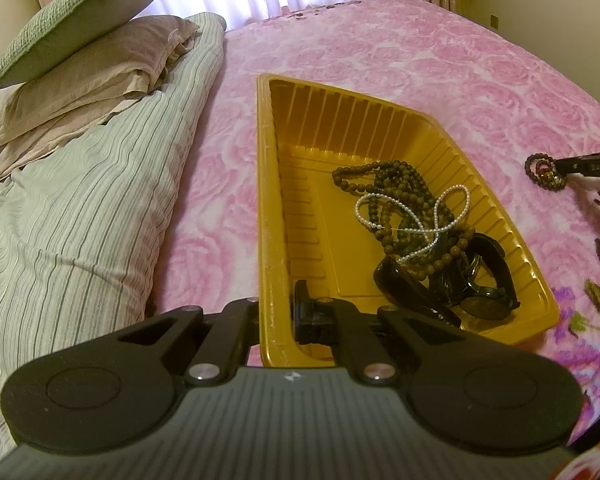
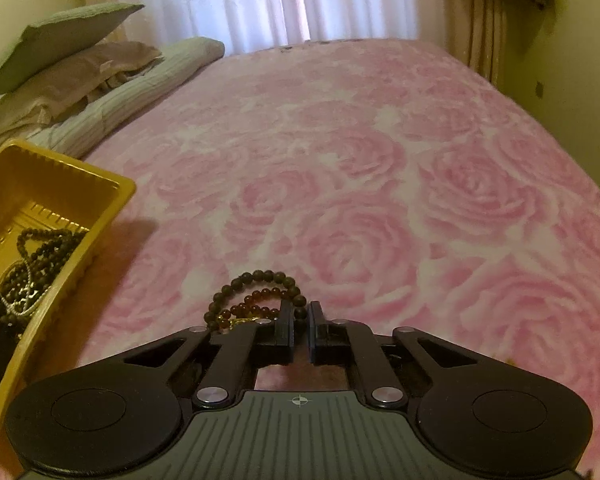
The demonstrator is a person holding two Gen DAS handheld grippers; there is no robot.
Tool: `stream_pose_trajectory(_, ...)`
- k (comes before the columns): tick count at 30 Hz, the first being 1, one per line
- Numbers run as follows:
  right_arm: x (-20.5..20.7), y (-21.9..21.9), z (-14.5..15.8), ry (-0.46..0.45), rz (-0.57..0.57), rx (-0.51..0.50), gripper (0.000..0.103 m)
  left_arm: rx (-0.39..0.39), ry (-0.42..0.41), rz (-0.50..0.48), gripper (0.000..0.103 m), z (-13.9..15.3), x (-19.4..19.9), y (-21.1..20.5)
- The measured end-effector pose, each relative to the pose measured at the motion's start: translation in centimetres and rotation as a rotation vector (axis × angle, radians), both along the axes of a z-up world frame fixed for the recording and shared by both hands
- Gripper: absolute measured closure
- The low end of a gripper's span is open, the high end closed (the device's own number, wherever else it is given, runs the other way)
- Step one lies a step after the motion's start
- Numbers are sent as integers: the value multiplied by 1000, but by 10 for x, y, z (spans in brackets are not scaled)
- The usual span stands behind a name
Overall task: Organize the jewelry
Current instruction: 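Grasp the red-bead bracelet with the right tool and lift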
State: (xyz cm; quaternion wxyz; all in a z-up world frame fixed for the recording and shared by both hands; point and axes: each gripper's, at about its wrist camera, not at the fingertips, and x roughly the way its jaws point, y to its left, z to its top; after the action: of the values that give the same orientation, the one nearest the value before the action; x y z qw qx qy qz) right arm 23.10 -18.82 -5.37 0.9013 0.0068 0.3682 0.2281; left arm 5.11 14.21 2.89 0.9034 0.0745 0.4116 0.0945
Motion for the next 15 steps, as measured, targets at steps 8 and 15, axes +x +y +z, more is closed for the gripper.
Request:
stream_pose_trajectory(8, -35, -25, 28, -89, -21, -6, 97, 2, -2, -1, 100, -1, 0, 0)
stream_pose_trajectory(15, -55, -37, 50, -152, -6, -33, 97, 2, -3, -3, 100, 0, 0, -1)
